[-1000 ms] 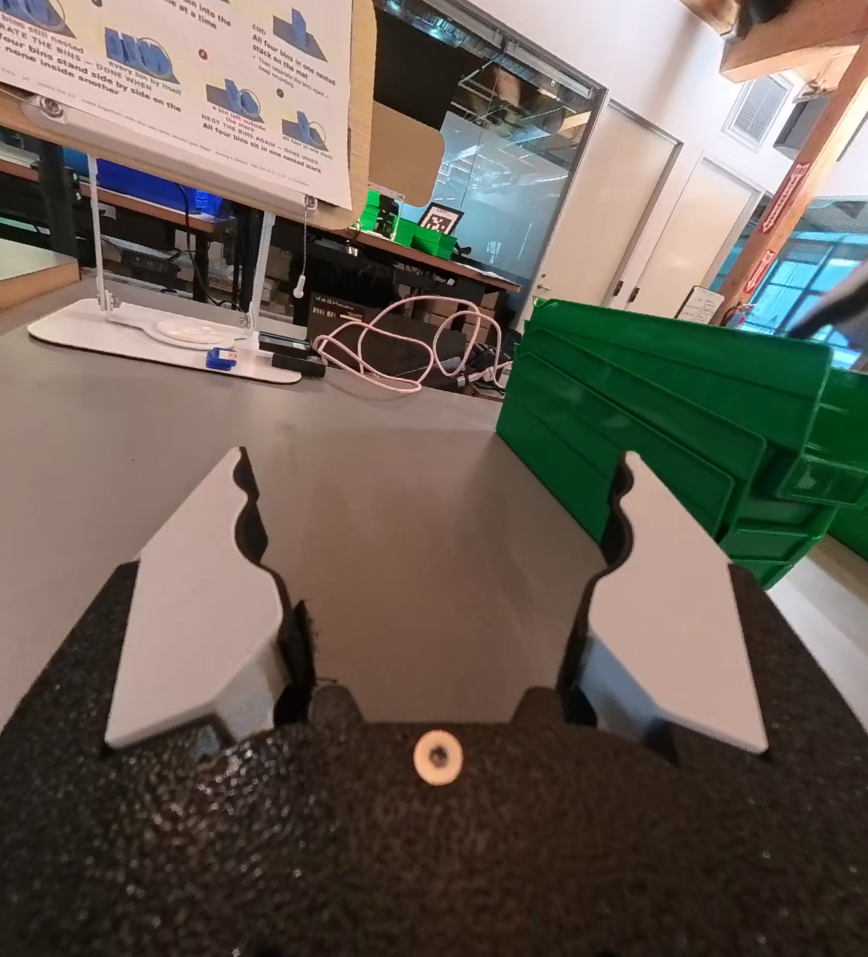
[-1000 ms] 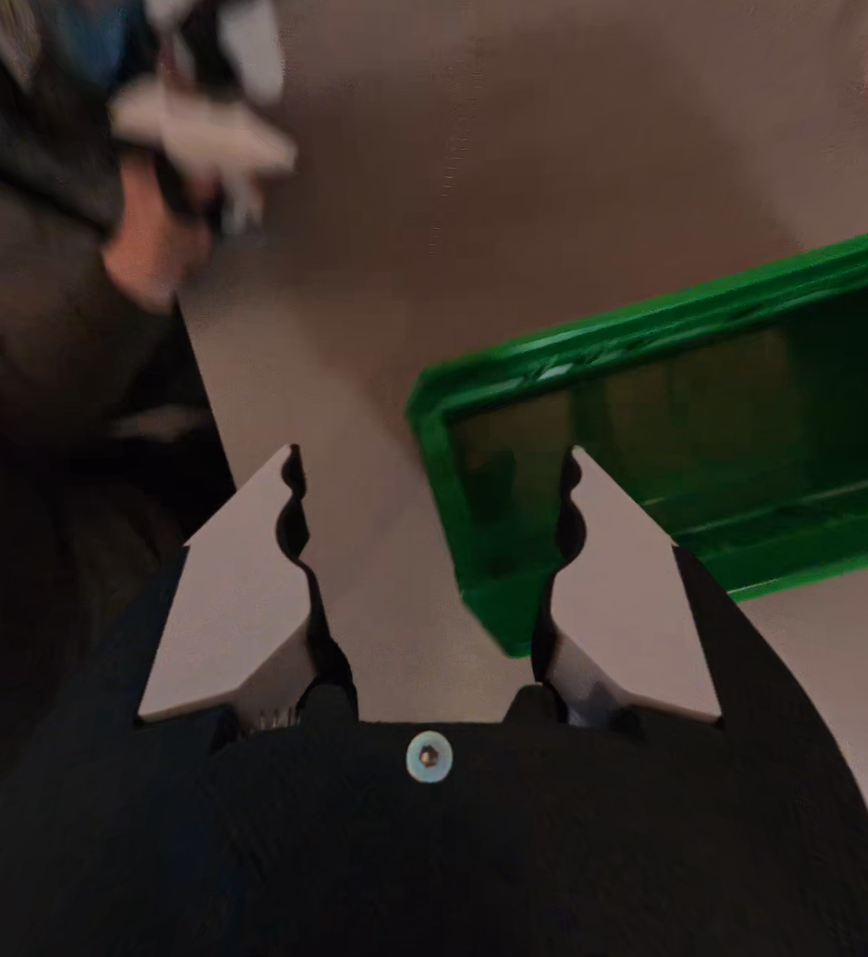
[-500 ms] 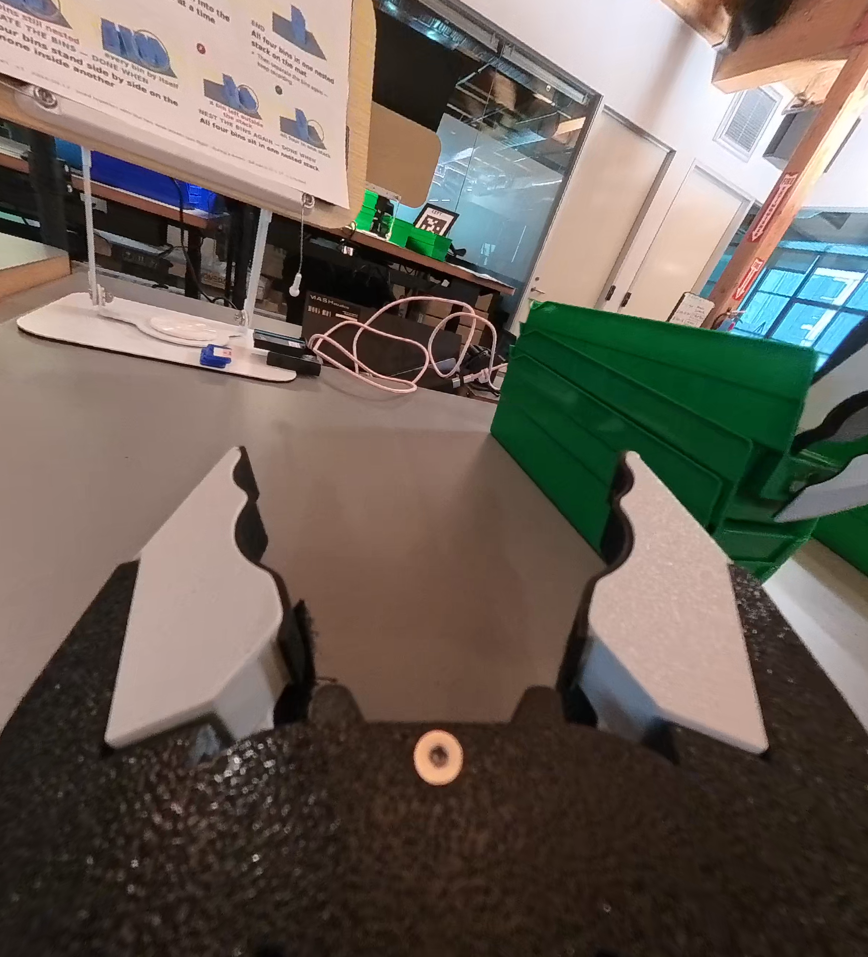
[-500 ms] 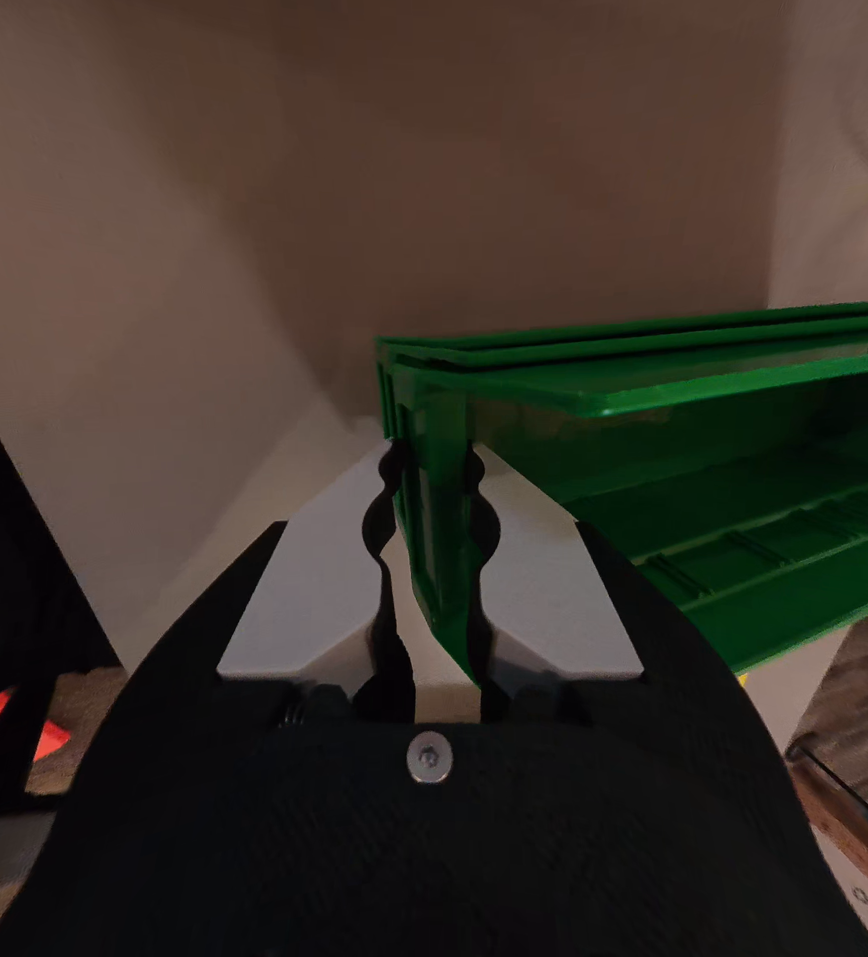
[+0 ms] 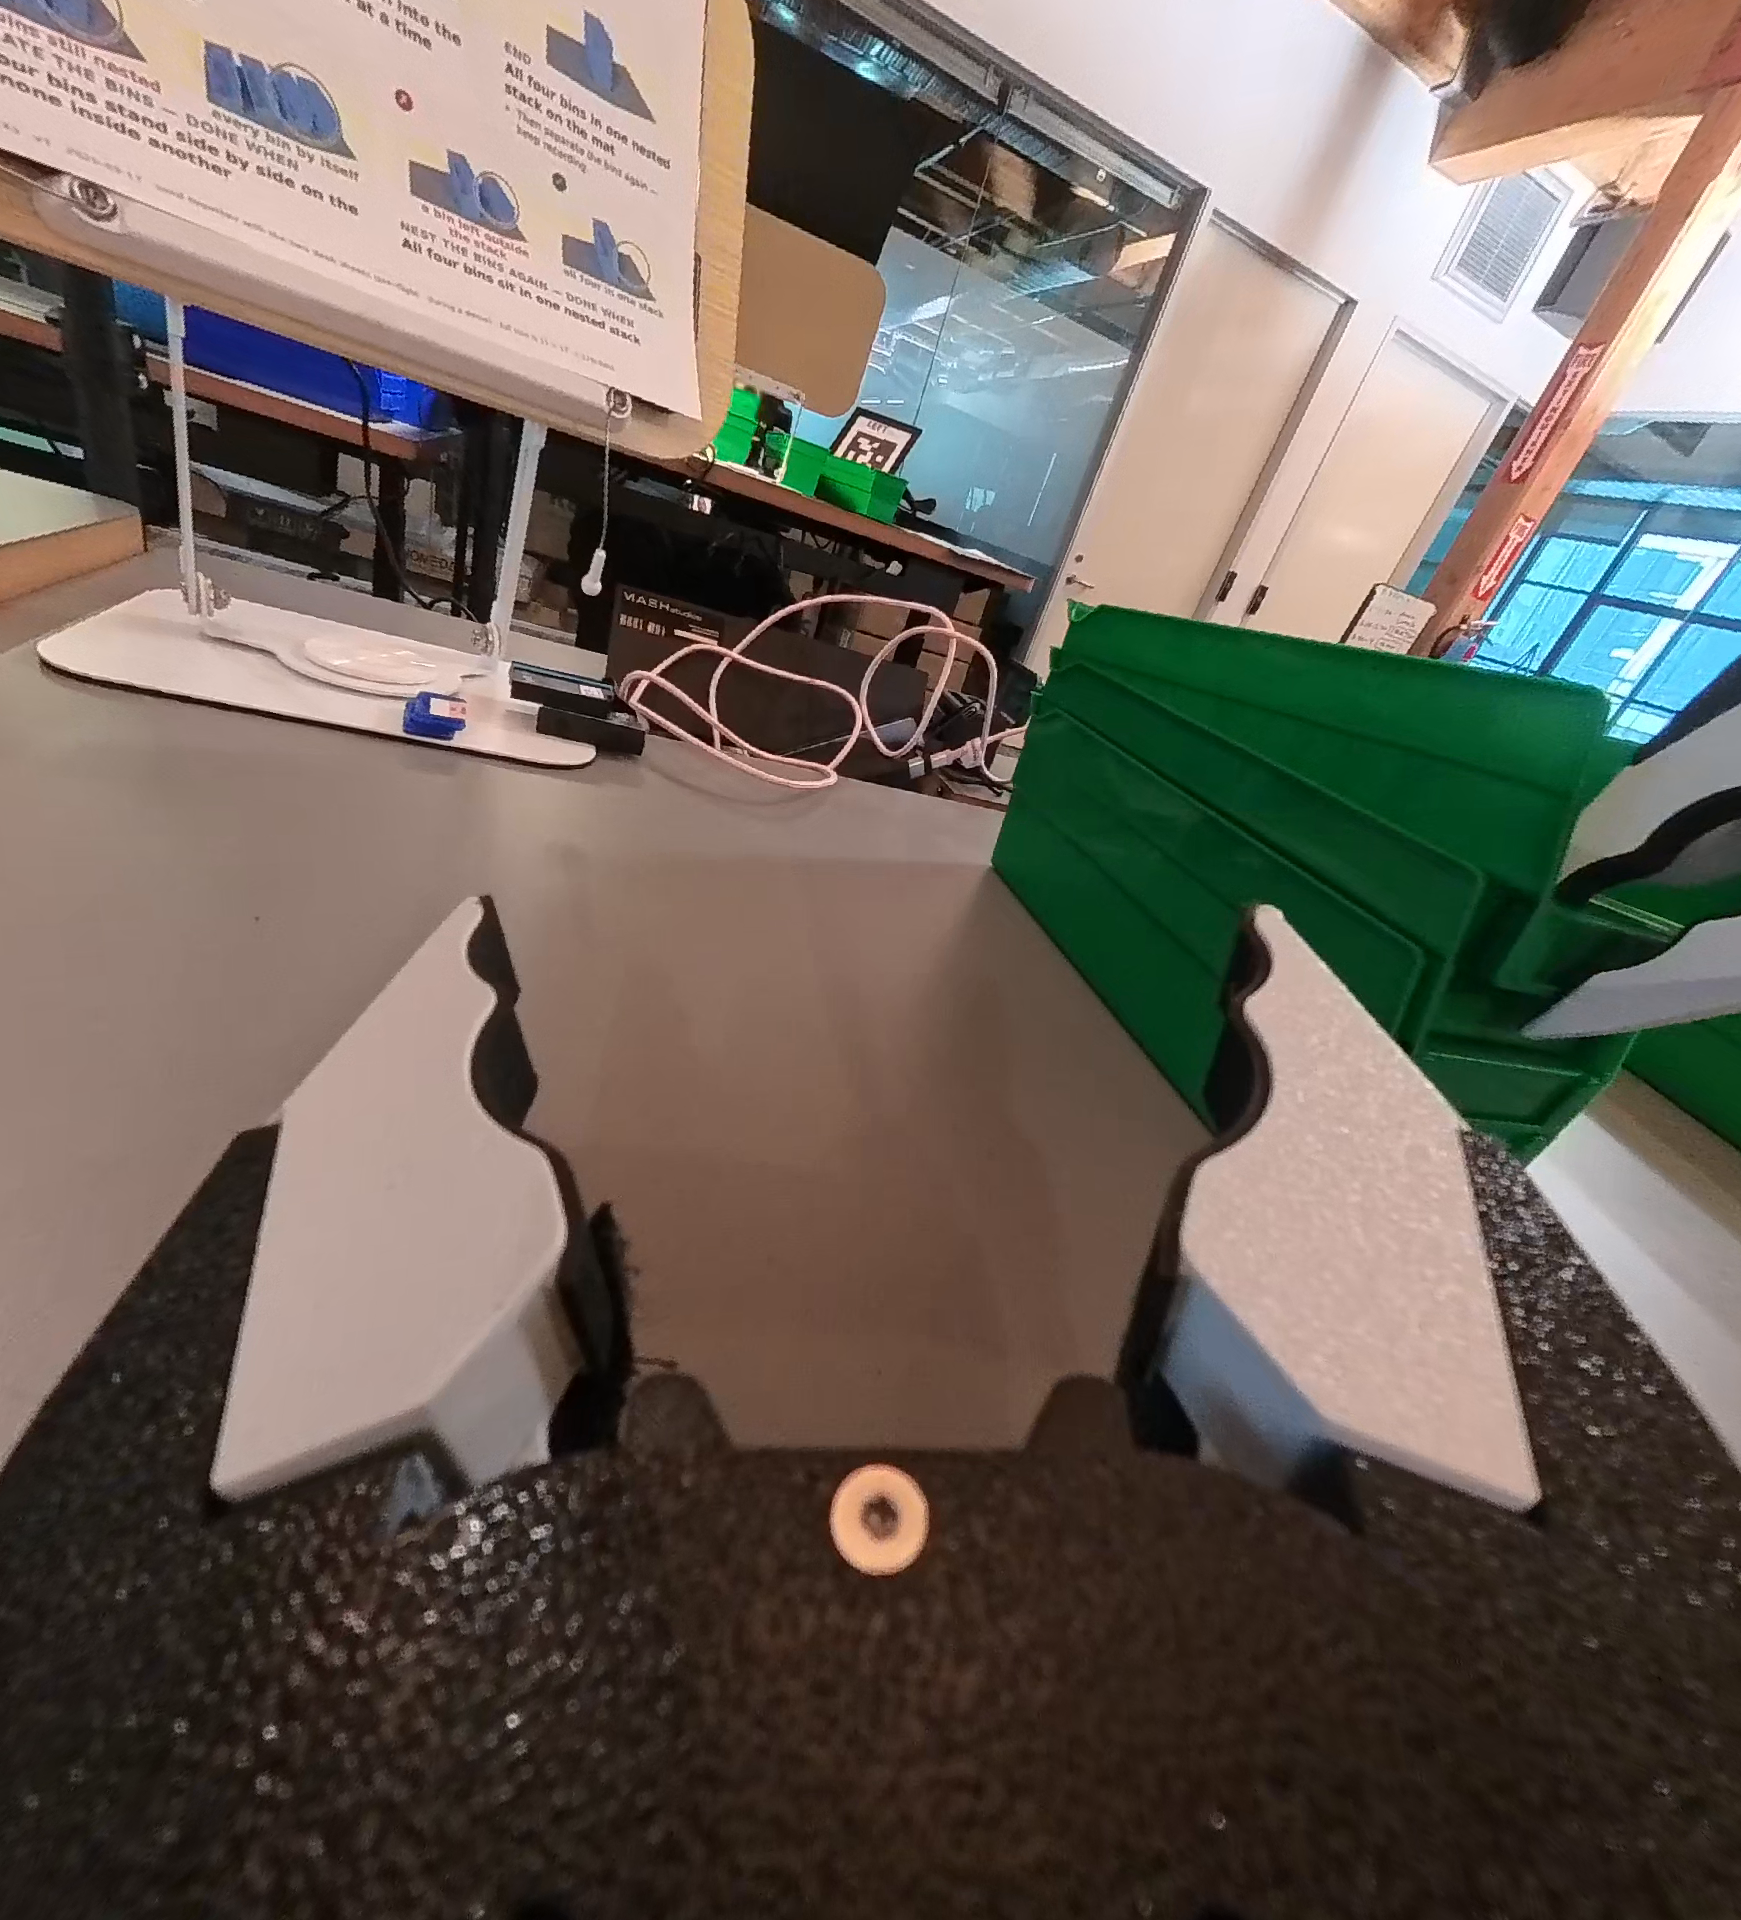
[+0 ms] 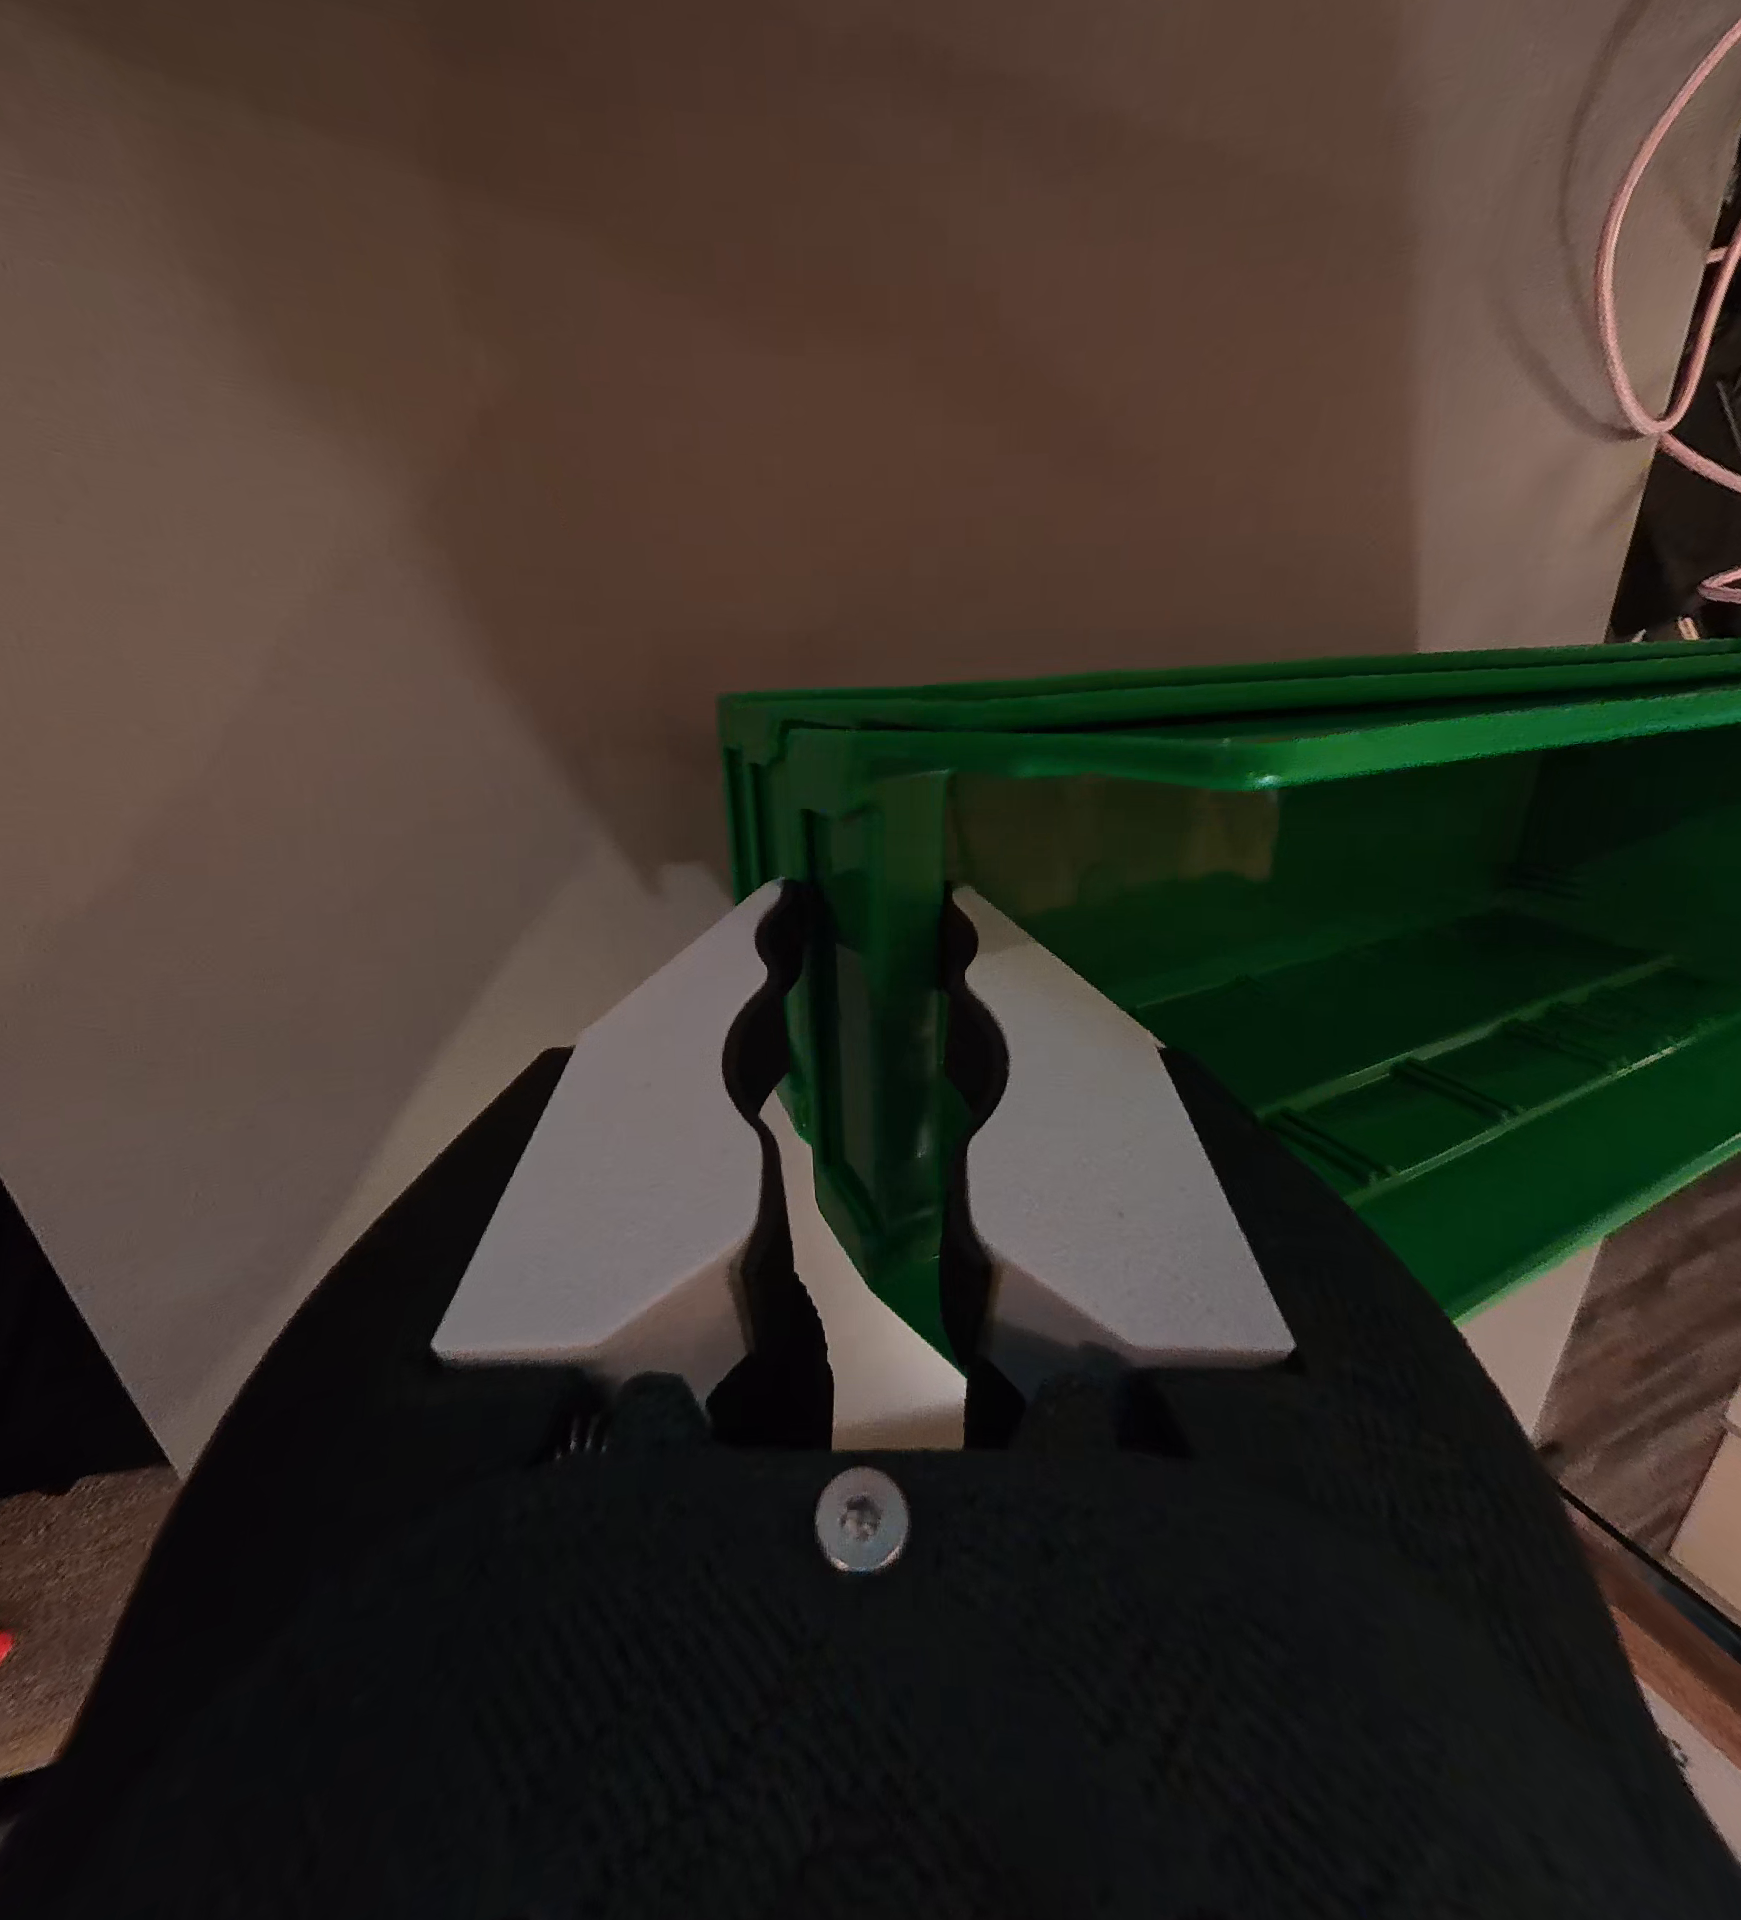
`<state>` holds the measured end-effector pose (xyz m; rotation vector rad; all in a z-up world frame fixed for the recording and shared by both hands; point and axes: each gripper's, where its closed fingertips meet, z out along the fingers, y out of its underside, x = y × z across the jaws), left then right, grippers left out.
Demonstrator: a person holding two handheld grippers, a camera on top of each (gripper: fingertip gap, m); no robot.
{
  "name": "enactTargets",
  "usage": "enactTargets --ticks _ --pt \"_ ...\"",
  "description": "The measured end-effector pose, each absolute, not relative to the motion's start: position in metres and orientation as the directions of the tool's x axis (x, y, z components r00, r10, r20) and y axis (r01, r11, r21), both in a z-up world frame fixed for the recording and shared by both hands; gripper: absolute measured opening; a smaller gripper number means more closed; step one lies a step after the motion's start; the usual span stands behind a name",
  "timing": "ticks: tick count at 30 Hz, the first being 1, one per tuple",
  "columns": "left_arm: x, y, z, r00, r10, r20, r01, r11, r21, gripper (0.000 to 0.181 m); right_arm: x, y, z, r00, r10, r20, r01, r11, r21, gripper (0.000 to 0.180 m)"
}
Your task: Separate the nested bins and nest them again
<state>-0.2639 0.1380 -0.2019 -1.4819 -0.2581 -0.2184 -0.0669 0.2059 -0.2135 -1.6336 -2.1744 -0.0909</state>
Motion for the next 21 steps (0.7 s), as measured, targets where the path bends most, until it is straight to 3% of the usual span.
enactTargets --ticks 13,21 --pt "-0.264 0.138 -0.202 0.952 0.012 0.305 0.303 0.077 -0.950 0.132 -0.068 0.206 -0.208 -0.212 0.906 0.366 0.925 0.307 -0.224 0.025" --pt "-0.264 0.138 -0.202 0.953 0.012 0.304 0.302 0.079 -0.950 0.131 -0.071 0.216 -0.220 -0.218 0.863 0.456 0.930 0.325 -0.169 0.025"
